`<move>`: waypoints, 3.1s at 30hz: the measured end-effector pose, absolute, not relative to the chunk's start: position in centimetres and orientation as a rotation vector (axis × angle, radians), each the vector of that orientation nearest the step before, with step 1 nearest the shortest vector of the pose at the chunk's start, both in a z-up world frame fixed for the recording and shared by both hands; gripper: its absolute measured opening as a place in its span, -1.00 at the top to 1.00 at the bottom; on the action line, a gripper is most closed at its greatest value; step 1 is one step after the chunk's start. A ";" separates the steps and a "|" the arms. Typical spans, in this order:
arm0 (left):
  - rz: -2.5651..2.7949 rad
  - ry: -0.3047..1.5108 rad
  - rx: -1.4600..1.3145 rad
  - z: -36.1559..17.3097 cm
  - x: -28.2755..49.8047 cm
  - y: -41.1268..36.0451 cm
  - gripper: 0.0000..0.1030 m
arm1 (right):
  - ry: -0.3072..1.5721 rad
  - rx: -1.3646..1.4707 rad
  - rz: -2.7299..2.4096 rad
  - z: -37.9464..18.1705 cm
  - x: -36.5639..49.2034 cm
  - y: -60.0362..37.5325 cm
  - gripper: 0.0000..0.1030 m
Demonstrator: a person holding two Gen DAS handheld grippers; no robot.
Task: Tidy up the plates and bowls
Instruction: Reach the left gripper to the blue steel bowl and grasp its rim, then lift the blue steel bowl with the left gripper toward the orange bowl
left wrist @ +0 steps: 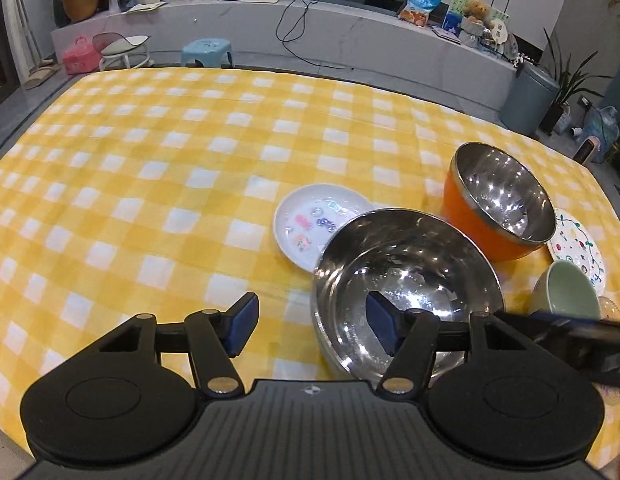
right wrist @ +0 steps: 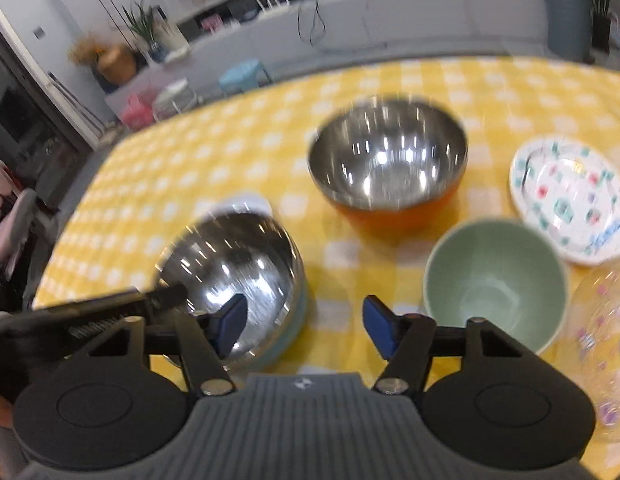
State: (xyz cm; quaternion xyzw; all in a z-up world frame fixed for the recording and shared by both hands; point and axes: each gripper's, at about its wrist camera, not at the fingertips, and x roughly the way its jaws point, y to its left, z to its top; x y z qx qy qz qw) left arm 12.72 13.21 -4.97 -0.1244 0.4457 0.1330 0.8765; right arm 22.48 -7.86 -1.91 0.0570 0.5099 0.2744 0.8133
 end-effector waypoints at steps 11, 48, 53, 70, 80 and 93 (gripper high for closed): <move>0.259 0.979 -0.175 -6.5 13.8 11.3 0.67 | 1.120 0.198 0.697 -4.9 22.6 -7.3 0.32; -0.047 1.123 -0.153 -4.4 10.0 8.6 0.77 | 1.142 0.227 0.595 -1.2 15.6 -14.3 0.68; -0.042 1.168 -0.123 -4.8 10.1 8.2 0.76 | 1.185 0.213 0.623 -1.3 15.5 -14.1 0.60; -0.022 1.252 -0.078 -6.6 10.5 7.9 0.64 | 1.330 0.221 0.646 -3.7 15.5 -13.0 0.42; -0.046 1.137 -0.038 -5.3 10.0 7.5 0.09 | 1.184 0.135 0.678 -1.4 14.6 -12.5 -0.44; -0.051 0.929 -0.112 -2.7 9.3 8.5 -0.53 | 1.046 0.075 0.605 0.6 15.2 -13.5 -0.94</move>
